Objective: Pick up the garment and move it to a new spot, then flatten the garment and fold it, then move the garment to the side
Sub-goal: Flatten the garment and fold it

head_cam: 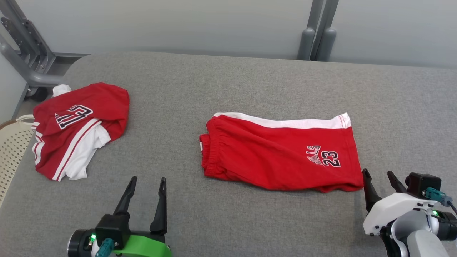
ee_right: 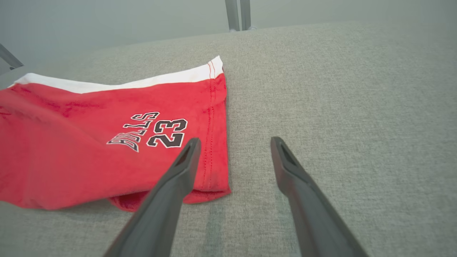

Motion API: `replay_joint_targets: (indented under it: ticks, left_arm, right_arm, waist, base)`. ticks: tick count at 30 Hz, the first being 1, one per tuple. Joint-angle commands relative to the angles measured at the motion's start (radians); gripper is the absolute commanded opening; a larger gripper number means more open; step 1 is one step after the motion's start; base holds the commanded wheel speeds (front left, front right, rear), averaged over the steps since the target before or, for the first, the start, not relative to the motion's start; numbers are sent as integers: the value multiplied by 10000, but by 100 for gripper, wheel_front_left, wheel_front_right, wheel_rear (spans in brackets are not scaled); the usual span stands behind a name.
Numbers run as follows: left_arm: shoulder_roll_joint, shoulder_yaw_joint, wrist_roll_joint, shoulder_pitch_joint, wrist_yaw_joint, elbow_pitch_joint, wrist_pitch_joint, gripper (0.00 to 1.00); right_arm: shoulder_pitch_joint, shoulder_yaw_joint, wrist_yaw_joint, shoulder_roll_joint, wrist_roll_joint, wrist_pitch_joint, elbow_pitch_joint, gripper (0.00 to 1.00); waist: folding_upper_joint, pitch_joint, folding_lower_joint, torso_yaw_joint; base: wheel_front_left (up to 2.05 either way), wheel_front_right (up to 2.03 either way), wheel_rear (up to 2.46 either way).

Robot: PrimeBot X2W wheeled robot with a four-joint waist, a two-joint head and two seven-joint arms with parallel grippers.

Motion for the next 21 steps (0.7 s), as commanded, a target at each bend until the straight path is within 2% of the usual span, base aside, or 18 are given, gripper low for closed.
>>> replay_joint_targets:
  ticks: [1,4,11,14,21]
  left_arm:
    - [20,127,-54,-4,204,64,72,100]
    - [-68,474,-400,76,570,66,29,100]
    - [-150,915,-951,305,704,-61,-204,100]
    - [-120,1005,-997,369,646,16,-238,100]
    - [278,953,-926,353,214,652,-277,100]
  right_arm:
    - [315,-20,-14,6,223,173,-383,100]
    - [794,-56,-14,0,740,348,-1212,100]
    - [1361,275,-13,7,1168,17,-2065,100]
    - [1558,538,-13,1,908,-195,-2372,100]
    - [1846,1360,-14,-1,-77,-852,-2925,100]
  waist:
    - [0,-70,0,-43]
    - [0,-227,0,-130]
    - [0,-756,0,-304]
    - [0,-972,0,-388]
    - [0,-1307,0,-576]
  base:
    - [0,0,0]
    - [0,0,0]
    - [0,0,0]
    - [0,0,0]
    - [0,0,0]
